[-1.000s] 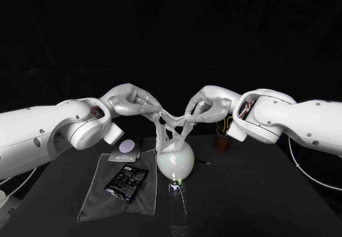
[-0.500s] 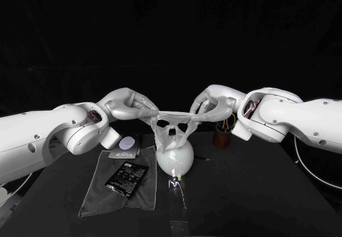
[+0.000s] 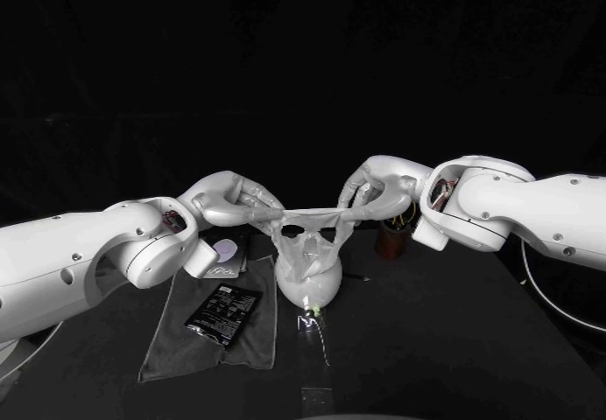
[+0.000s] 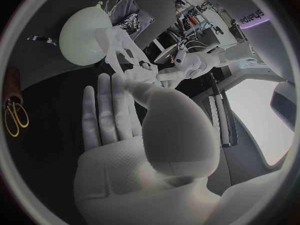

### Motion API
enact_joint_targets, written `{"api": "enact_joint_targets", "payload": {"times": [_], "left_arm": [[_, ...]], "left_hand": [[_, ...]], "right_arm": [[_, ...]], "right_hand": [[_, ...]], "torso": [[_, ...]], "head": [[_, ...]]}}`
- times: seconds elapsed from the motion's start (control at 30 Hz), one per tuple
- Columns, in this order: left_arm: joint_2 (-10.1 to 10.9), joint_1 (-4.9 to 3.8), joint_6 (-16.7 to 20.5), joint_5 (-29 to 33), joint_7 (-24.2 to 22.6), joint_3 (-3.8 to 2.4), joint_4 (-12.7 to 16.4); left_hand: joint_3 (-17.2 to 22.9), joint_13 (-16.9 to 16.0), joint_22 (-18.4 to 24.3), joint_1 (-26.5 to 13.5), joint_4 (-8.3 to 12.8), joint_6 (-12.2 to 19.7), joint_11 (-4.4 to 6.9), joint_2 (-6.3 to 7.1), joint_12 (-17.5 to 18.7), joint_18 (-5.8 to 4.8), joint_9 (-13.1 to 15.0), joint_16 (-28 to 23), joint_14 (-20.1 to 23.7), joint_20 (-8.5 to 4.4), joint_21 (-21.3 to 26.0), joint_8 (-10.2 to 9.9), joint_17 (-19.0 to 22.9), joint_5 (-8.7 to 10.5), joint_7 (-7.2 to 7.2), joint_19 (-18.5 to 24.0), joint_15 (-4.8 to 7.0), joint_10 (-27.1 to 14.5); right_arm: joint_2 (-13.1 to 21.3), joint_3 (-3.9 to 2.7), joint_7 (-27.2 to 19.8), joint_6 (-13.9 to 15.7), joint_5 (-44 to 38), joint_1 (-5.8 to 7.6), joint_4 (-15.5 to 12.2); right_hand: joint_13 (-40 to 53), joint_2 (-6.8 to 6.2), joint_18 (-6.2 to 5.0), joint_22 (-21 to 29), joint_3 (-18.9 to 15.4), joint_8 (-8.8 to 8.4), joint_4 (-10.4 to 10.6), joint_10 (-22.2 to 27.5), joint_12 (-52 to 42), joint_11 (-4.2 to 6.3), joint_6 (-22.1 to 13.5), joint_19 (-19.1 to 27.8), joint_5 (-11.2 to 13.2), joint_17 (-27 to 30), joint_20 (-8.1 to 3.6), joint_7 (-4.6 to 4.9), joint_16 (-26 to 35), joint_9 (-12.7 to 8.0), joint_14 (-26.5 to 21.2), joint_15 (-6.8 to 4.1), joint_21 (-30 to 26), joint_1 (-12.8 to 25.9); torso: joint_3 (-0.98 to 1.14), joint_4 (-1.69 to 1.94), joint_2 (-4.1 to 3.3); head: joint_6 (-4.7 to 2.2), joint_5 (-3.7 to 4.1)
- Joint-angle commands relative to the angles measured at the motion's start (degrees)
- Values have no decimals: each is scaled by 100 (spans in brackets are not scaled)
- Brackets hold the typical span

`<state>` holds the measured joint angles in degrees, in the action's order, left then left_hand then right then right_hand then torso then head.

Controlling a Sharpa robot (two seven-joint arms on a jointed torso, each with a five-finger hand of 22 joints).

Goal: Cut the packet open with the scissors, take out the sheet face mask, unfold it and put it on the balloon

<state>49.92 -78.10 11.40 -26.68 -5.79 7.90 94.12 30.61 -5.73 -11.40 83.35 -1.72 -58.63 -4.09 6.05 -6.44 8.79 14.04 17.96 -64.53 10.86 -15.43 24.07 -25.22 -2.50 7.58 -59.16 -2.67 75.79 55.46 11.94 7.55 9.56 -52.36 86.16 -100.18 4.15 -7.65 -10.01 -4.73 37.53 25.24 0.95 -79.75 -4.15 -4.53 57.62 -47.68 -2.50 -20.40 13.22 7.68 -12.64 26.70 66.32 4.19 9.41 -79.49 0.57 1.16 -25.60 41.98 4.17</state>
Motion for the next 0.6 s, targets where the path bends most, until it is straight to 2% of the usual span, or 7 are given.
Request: {"api": "enact_joint_targets", "payload": {"times": [0.03,0.13,0.27,0.33,0.47,0.6], "left_arm": [[7,16,28,90,-172,-8,46],[23,30,-148,131,-322,-7,79],[60,38,-409,191,-466,-3,139],[80,40,-499,210,-511,1,172],[119,43,-640,282,-575,11,256],[164,44,-771,332,-606,19,367]], "left_hand": [[20,-6,-9,-1,8,-49,-10,-46,42,104,622,-23,-26,-5,-34,24,-5,-27,-2,39,1,32],[25,-4,-15,-10,9,-44,-12,-45,48,101,626,-29,-20,-3,-39,20,-5,-27,-1,49,-2,27],[36,-3,-22,-21,13,-36,-15,-50,58,95,634,-41,-9,1,-44,13,-4,-27,0,70,-7,19],[38,-3,-23,-23,13,-35,-16,-50,59,95,635,-42,-7,2,-45,11,-4,-27,0,74,-7,18],[39,-3,-24,-24,13,-34,-16,-51,60,94,636,-43,-7,2,-46,11,-4,-26,0,76,-8,18],[40,-3,-25,-25,14,-34,-16,-52,61,94,637,-44,-6,2,-47,10,-4,-26,0,78,-8,17]], "right_arm": [[24,3,214,-309,-207,-18,-77],[59,6,252,-388,-244,-46,-136],[128,8,237,-492,-236,-70,-237],[165,9,231,-524,-230,-76,-294],[252,9,234,-580,-223,-97,-430],[370,10,241,-619,-217,-120,-582]], "right_hand": [[3,52,-69,-9,11,28,-32,5,32,21,45,-23,-25,-5,-2,9,24,46,19,0,13,14],[2,54,-69,-9,10,27,-30,6,33,20,44,-23,-25,-5,-2,9,25,46,18,1,12,18],[2,58,-68,-8,10,26,-28,7,34,20,43,-23,-25,-5,-1,9,27,47,16,2,11,21],[2,59,-68,-8,9,26,-28,8,34,20,42,-23,-25,-5,-1,9,27,47,16,2,11,22],[2,59,-68,-8,9,26,-28,8,34,20,42,-23,-25,-5,-1,9,27,47,16,2,11,22],[2,59,-68,-8,9,26,-28,8,34,20,42,-23,-25,-5,-1,9,27,47,16,2,11,22]], "torso": [[0,0,11],[2,5,14],[3,-4,12],[4,-6,11],[3,-6,12],[1,-4,27]], "head": [[28,-28],[58,-6],[55,-30],[66,-17],[62,5],[29,27]]}}
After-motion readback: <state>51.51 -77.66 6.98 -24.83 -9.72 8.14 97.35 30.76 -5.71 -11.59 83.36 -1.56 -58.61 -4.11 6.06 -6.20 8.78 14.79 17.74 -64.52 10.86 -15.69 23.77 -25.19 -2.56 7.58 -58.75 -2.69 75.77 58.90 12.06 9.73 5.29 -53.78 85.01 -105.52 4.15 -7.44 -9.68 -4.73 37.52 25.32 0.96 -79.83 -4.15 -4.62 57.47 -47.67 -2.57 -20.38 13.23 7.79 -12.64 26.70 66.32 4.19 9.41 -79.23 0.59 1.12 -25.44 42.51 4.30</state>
